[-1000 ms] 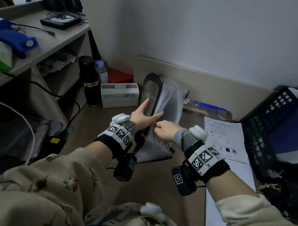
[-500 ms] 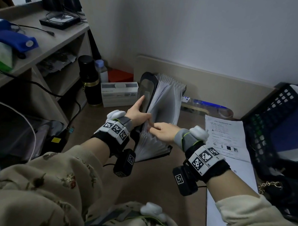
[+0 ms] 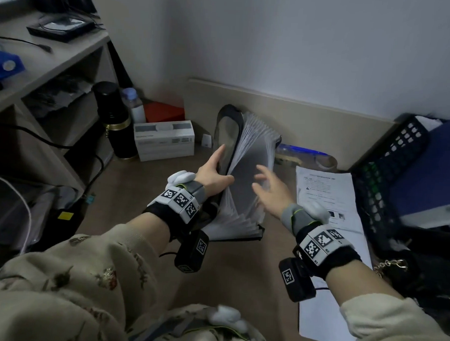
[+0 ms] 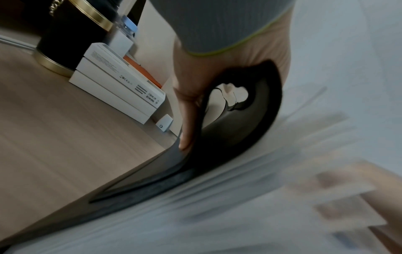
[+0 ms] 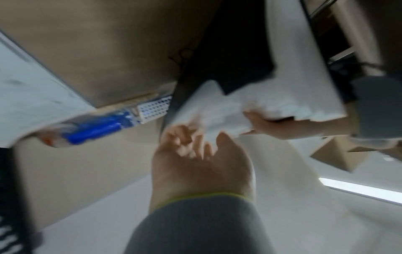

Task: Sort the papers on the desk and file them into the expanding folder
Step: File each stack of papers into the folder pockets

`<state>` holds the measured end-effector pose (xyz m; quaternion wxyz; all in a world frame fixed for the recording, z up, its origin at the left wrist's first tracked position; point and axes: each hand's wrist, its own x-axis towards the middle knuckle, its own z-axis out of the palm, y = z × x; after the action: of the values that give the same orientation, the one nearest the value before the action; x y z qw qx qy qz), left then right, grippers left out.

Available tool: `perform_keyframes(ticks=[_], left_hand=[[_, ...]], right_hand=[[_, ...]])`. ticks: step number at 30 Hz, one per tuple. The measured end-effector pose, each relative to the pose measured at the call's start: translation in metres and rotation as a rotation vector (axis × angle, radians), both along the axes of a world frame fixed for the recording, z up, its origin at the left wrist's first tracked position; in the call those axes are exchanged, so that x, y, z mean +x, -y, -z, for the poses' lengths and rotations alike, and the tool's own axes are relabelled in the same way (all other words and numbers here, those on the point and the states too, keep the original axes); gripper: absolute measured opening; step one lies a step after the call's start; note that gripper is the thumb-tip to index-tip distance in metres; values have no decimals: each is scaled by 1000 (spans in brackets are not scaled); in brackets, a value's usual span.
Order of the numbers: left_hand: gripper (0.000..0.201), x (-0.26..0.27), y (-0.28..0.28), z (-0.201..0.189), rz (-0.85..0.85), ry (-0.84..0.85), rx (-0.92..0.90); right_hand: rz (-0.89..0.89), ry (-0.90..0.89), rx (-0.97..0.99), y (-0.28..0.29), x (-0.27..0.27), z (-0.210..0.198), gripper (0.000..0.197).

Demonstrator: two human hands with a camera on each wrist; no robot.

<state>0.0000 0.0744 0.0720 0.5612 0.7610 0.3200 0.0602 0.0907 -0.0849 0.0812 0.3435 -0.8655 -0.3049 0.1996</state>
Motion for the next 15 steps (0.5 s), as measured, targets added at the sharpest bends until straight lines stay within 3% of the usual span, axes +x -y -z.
perform_keyframes(ticks=[2,4,11,15], left_hand=[[97,5,1,4,17,-5,-5],[96,7,5,0,20,-9,8],[95,12,19,-5,44,-34,50],[94,13,21,-7,26,-52,62]], right_hand=[[160,95,143,15,13,9,49],[300,135,136,32,27,20,48],[339,-62,-488,107,63,100,58],[330,-263,-586,126,70,123,67]])
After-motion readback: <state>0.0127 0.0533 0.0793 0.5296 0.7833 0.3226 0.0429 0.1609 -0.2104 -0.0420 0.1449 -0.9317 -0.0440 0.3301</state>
